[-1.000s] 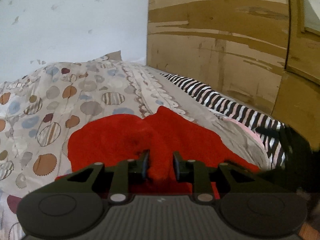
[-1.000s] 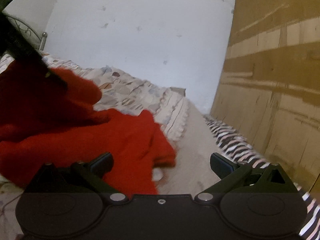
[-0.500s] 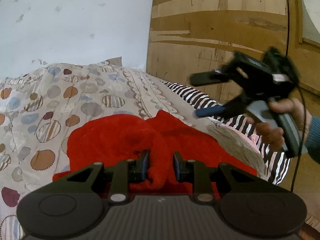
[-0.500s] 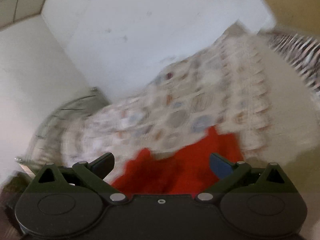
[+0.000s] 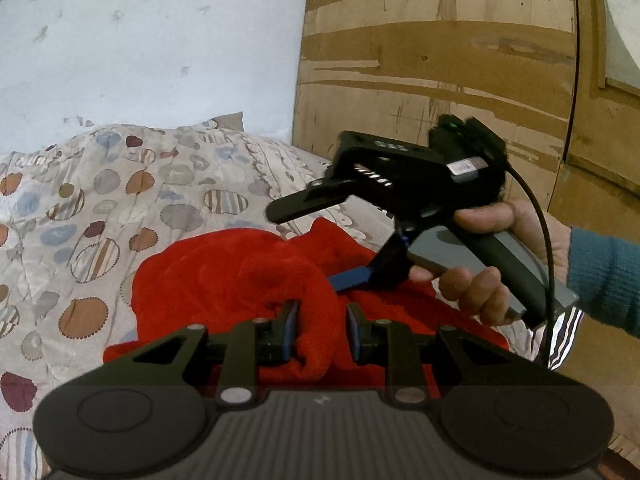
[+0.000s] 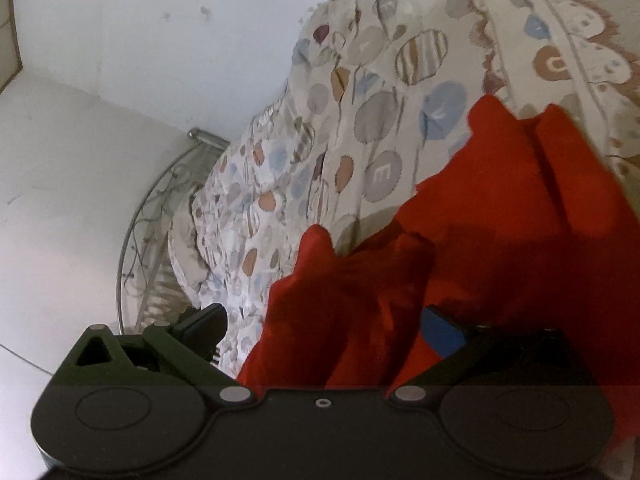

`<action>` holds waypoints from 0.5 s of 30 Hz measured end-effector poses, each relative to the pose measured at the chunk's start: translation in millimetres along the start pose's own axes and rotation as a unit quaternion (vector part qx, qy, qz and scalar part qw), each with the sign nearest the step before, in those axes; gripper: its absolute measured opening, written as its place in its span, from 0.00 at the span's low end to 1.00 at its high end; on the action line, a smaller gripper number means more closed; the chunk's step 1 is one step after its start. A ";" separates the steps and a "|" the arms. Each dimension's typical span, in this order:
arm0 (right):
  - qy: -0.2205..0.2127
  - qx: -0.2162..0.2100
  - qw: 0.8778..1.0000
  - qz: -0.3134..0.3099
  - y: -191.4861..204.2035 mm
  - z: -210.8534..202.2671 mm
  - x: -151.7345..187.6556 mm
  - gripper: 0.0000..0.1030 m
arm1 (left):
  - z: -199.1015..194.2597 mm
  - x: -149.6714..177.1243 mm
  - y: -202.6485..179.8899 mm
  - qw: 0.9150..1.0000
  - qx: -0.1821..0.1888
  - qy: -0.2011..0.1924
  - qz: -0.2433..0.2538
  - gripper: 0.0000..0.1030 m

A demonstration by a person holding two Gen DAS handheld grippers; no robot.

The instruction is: Fold small clothes

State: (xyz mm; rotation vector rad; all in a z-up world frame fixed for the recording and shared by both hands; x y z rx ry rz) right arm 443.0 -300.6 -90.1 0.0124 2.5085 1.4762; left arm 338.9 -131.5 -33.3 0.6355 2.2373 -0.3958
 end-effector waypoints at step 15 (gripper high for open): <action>0.029 0.129 0.990 -0.053 7.5 20.6 6.4 0.30 | -13.6 -0.3 -10.3 1.000 -0.018 -0.006 0.002 0.50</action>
Point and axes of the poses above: each gripper's, at about its wrist camera, not at the fingertips, and z roughly the way its jaws point, y to its left, x to its underside, the point moved 7 cm from there along z, roughly the way its jaws point, and after that the axes turned 12 degrees about y, right-handed, at the moved point
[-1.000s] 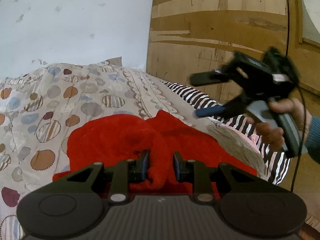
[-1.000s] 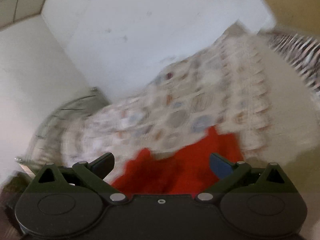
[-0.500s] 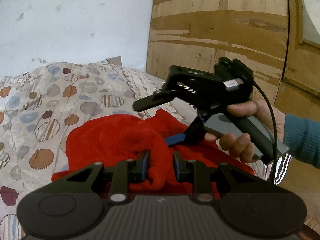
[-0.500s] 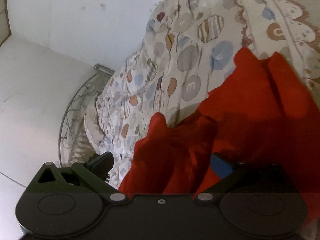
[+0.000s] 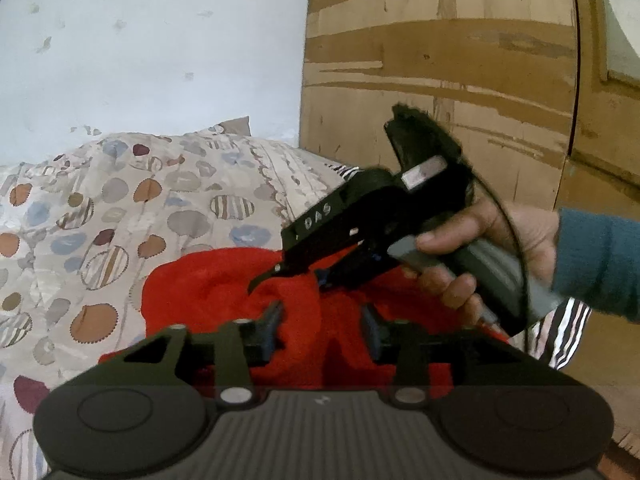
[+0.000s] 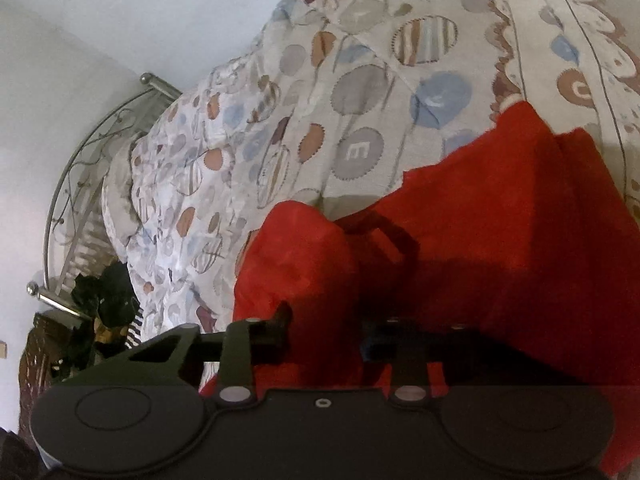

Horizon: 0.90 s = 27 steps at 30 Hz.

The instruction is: Fold small clothes

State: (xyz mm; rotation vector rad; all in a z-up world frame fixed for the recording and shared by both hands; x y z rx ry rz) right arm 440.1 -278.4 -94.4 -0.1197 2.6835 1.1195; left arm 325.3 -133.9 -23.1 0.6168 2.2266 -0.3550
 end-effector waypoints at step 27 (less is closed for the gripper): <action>-0.076 0.003 0.995 -0.058 14.0 -15.5 -0.1 0.24 | -35.3 54.0 56.1 0.990 -0.042 -0.023 -0.135 0.68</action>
Point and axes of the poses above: each gripper's, at about its wrist camera, not at the fingertips, and z roughly the way its jaws point, y to its left, x to its underside, the point moved 7 cm from there along z, roughly the way its jaws point, and after that the axes turned 12 degrees about y, right-handed, at the moved point
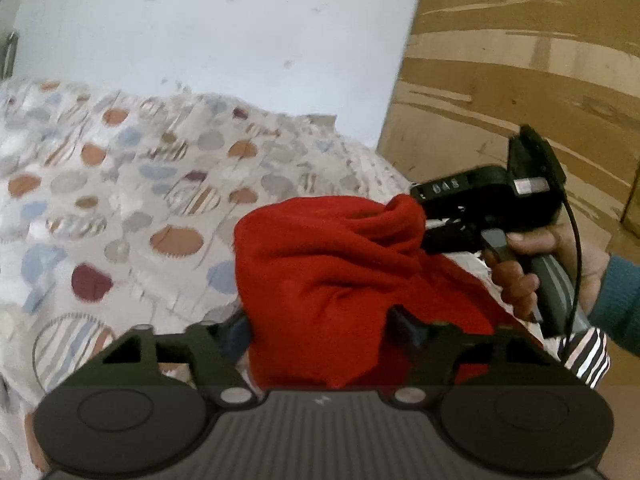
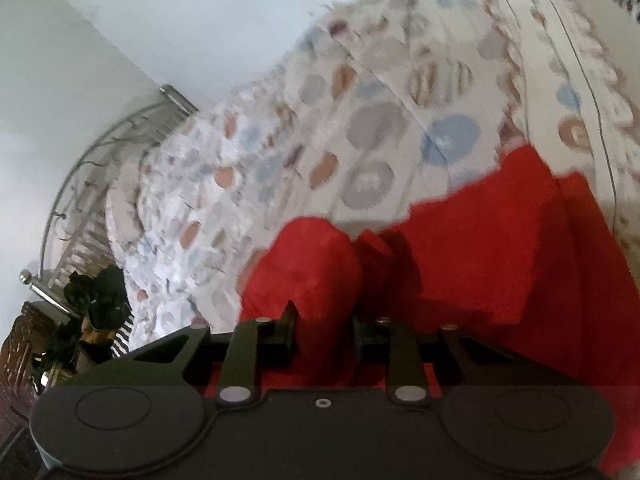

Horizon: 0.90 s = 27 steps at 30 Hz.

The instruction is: Fold small clothes

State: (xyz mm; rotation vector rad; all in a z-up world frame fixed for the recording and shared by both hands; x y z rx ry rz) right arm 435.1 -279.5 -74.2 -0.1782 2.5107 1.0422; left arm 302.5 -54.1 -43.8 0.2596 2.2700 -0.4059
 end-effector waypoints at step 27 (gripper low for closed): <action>-0.098 0.040 0.993 0.047 -107.6 -78.1 31.5 0.32 | 28.8 46.6 -176.7 0.900 -0.093 -0.056 0.423 0.47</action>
Point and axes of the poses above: each gripper's, at about its wrist camera, not at the fingertips, and z roughly the way its jaws point, y to its left, x to its underside, the point moved 7 cm from there along z, roughly the way its jaws point, and after that the axes turned 12 degrees about y, right-handed, at the moved point
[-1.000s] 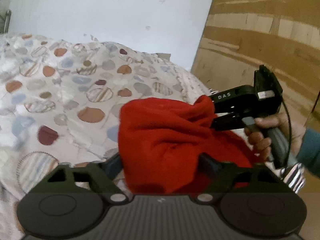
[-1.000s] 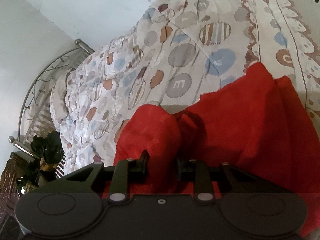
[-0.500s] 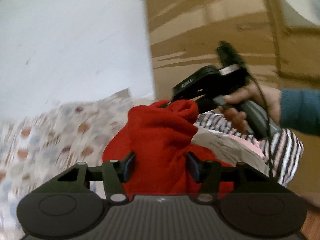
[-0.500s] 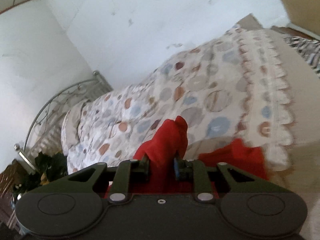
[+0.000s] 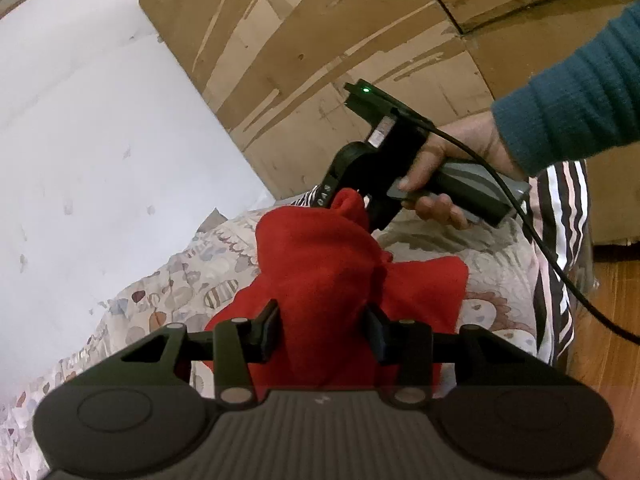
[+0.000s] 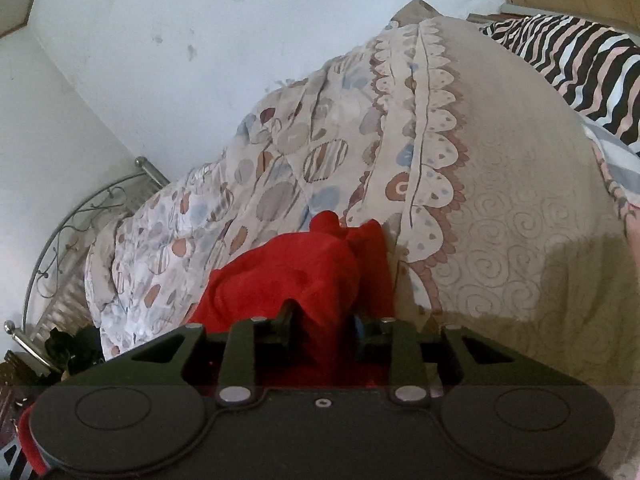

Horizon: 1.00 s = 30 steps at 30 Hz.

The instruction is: Fold small clothes

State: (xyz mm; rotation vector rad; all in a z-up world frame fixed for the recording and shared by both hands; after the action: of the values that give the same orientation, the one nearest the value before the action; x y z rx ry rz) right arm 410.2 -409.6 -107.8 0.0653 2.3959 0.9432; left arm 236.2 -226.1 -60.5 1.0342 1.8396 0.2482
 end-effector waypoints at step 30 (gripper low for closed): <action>0.032 0.067 0.988 -0.136 59.0 -47.0 78.3 0.91 | -51.9 15.7 47.3 0.975 0.147 0.000 -0.164 0.78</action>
State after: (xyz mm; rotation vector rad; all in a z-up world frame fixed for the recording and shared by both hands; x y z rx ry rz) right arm 310.9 -375.3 -79.6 -0.2382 2.4452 0.6658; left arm 216.6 -171.8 -17.6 0.9046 2.0522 -0.2283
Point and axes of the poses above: each gripper's, at about its wrist camera, not at the fingertips, and z roughly the way its jaws point, y to its left, x to its underside, the point moved 7 cm from there along z, roughly the way its jaws point, and after that the axes turned 12 degrees about y, right-handed, at the moved point
